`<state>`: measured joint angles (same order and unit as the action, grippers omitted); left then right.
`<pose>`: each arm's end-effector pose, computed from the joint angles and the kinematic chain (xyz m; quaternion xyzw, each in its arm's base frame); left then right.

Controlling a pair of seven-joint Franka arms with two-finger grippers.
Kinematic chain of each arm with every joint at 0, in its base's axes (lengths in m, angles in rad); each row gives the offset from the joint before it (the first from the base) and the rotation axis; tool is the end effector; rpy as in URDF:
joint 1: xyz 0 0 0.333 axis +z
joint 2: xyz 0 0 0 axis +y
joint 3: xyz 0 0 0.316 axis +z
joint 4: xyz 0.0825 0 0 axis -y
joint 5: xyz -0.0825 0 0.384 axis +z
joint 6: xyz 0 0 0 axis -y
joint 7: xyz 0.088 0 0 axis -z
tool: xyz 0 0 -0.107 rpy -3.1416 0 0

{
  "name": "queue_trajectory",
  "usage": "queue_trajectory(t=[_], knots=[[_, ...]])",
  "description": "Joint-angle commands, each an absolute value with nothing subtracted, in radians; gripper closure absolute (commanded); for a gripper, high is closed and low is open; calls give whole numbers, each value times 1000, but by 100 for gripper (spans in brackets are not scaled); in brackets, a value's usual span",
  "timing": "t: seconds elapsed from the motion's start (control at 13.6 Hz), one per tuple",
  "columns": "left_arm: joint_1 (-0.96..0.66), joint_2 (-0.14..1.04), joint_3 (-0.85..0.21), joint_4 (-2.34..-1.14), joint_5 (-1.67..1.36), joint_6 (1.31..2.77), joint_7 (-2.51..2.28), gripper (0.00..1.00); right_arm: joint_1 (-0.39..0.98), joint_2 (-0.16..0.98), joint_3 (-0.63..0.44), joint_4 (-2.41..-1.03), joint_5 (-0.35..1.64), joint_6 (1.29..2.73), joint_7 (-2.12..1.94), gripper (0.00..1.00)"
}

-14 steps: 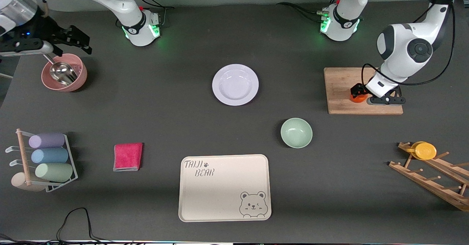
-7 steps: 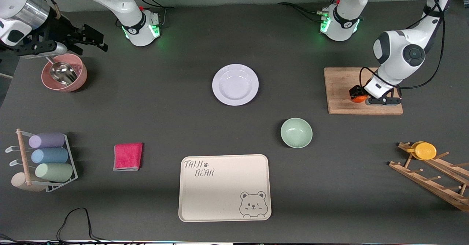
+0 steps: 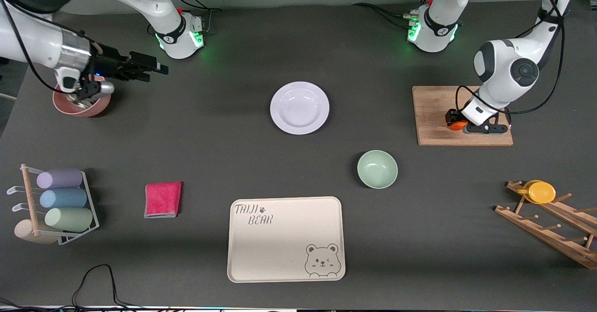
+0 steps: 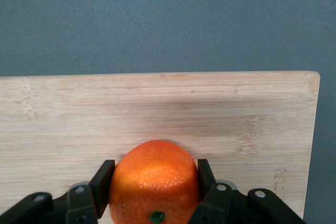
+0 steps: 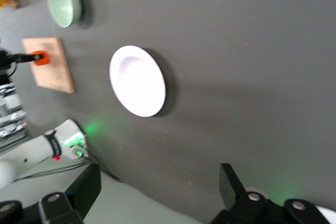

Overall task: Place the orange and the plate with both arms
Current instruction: 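Carry the orange onto the white plate with the left gripper while the right gripper approaches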

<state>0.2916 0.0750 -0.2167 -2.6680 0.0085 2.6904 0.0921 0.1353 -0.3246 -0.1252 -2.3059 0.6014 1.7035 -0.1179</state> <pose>0.4125 0.0289 0.2093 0.9996 -0.0124 -0.0248 0.0084 0.4238 0.0550 0.4704 -0.9430 0.0138 0.1194 0.3105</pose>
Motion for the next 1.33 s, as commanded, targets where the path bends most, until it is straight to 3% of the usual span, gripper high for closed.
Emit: queue_trajectory(t=[0.0, 0.22, 0.37, 0.52, 0.96, 1.25], knots=[[279, -16, -229, -2640, 3, 2529, 98, 100, 140, -293, -127, -2426, 756, 1822, -286, 0], [102, -150, -244, -2550, -151, 2286, -1, 100, 175, -212, -126, -2528, 966, 1920, -513, 0], [-19, -166, -253, -2438, -163, 2162, -169, 100, 175, -134, -127, -2566, 1092, 1922, -679, 0], [-147, -137, -278, -2326, -169, 2128, -370, 100, 175, -56, -127, -2606, 1216, 1922, -846, 0], [-481, 263, -291, -1941, -121, 2172, -878, 100, 199, 207, -126, -2649, 1515, 1914, -1294, 0], [-621, 507, -288, -1864, 55, 2362, -1165, 100, 219, 300, -124, -2649, 1612, 1914, -1377, 0]])
